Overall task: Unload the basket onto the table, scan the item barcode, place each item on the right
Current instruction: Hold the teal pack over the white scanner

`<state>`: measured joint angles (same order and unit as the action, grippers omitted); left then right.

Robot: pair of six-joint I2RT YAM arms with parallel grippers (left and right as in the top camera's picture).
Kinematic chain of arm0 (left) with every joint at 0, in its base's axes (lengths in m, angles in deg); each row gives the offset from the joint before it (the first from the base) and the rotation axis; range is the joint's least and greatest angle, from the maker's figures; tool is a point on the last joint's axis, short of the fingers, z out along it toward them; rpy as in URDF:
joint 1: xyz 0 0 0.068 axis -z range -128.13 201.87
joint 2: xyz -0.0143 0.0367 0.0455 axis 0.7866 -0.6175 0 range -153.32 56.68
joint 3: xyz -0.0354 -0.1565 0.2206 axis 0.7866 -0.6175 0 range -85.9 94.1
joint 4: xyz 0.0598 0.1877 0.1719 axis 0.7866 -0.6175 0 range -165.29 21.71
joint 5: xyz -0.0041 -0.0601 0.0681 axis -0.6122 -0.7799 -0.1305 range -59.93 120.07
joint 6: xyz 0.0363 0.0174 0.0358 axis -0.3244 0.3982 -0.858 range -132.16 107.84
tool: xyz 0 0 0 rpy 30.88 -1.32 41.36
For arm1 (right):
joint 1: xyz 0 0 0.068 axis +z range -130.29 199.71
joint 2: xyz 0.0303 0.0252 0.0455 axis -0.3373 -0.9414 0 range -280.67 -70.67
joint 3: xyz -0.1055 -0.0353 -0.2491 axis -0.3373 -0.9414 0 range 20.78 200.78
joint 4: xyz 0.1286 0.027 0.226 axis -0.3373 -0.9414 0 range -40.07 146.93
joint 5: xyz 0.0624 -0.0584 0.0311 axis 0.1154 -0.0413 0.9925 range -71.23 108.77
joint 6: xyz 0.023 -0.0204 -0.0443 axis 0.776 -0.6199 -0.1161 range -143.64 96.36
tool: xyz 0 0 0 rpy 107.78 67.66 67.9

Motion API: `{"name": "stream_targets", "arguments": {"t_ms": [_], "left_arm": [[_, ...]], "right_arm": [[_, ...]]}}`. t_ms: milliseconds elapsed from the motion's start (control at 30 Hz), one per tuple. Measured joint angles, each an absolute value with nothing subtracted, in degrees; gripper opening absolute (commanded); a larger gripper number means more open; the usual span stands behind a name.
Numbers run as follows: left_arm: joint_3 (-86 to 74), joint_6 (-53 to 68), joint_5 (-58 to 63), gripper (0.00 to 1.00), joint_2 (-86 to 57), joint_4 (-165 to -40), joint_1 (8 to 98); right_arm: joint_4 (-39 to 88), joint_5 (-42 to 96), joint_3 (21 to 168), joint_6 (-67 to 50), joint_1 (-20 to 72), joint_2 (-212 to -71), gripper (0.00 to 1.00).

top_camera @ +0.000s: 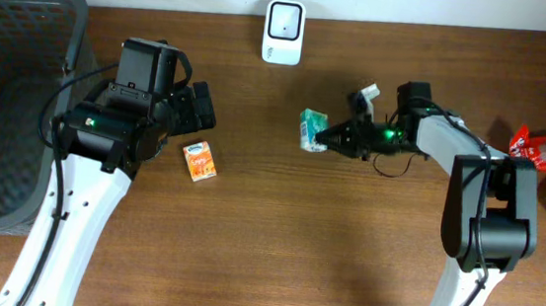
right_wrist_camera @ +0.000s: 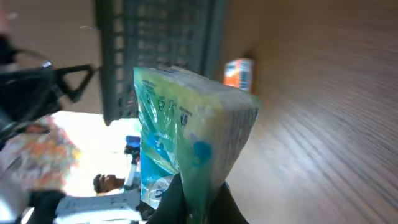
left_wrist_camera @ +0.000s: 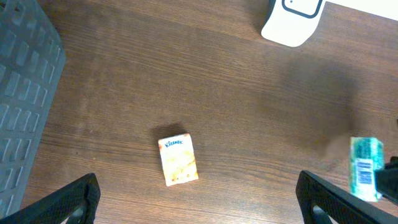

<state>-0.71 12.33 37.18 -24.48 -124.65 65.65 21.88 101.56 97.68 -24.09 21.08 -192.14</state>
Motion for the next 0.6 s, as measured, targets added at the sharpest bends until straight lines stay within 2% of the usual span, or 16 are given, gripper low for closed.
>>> {"name": "stream_targets", "arguments": {"t_ms": [200,300,433,533,567,600], "left_arm": [[-0.71,12.33,37.18,0.99,-24.48,-124.65,65.65],[-0.71,12.33,37.18,0.99,-24.48,-124.65,65.65],[-0.71,12.33,37.18,0.99,-24.48,-124.65,65.65],[-0.71,12.33,37.18,0.99,-24.48,-124.63,65.65],[-0.71,12.33,37.18,0.99,-24.48,-124.65,65.65],[-0.71,12.33,37.18,0.99,-24.48,-124.65,65.65]], "right_arm": [[23.69,105.69,97.47,-34.8,28.82,-191.02,0.04],[26.27,105.97,99.98,-33.38,28.57,-183.55,0.04],[29.55,105.93,102.01,-27.5,28.57,-182.56,0.04],[27.04,80.4,102.34,-17.1,29.03,-182.3,0.04],[25.51,65.19,103.48,-12.99,29.84,-182.35,0.04],[23.78,56.75,105.27,-11.85,30.67,-182.39,0.04]]}}
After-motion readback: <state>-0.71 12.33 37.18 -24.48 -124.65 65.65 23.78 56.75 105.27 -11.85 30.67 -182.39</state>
